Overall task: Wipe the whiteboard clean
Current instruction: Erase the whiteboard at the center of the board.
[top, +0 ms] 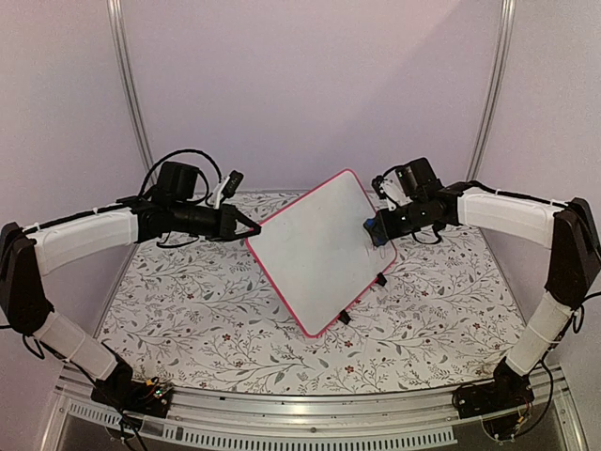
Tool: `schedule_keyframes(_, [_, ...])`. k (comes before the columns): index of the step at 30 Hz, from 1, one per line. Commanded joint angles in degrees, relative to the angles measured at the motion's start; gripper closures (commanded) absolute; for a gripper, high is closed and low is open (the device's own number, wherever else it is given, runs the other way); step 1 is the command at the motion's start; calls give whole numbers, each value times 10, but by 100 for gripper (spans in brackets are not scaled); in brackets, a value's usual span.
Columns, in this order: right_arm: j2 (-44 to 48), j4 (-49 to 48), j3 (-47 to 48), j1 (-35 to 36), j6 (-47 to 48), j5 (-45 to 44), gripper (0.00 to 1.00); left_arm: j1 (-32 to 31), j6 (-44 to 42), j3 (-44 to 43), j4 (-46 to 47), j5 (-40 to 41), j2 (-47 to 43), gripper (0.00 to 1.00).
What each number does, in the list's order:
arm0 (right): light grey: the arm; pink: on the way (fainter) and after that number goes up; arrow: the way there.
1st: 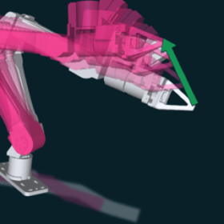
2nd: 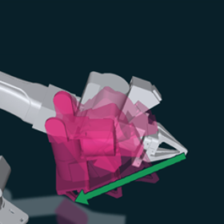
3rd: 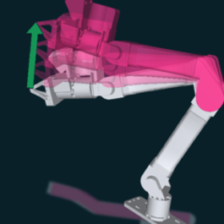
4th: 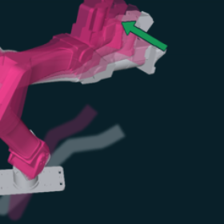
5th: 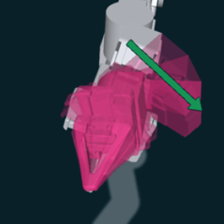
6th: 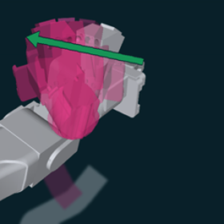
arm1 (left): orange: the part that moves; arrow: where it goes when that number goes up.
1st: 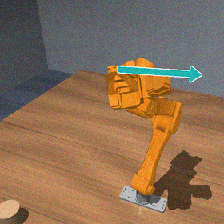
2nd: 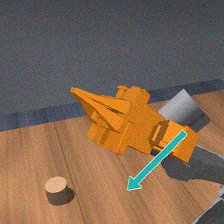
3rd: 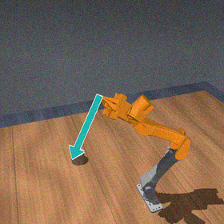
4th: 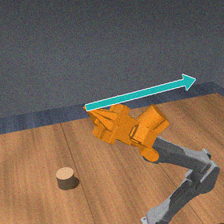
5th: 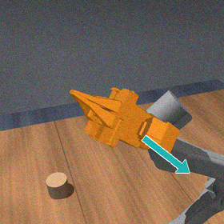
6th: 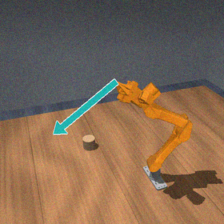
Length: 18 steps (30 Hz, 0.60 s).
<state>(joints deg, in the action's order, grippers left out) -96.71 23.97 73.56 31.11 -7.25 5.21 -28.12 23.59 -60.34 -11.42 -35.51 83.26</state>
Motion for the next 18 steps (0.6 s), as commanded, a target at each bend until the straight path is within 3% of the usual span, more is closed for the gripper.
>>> schedule_keyframes(1, [-5, 4, 13, 1, 3, 8, 100, -9, -23, 2, 10, -18, -14, 100])
schedule_keyframes(18, [-17, -4, 19, 1, 15, 7, 100, 1, -20, 0, 13, -26, -2, 100])
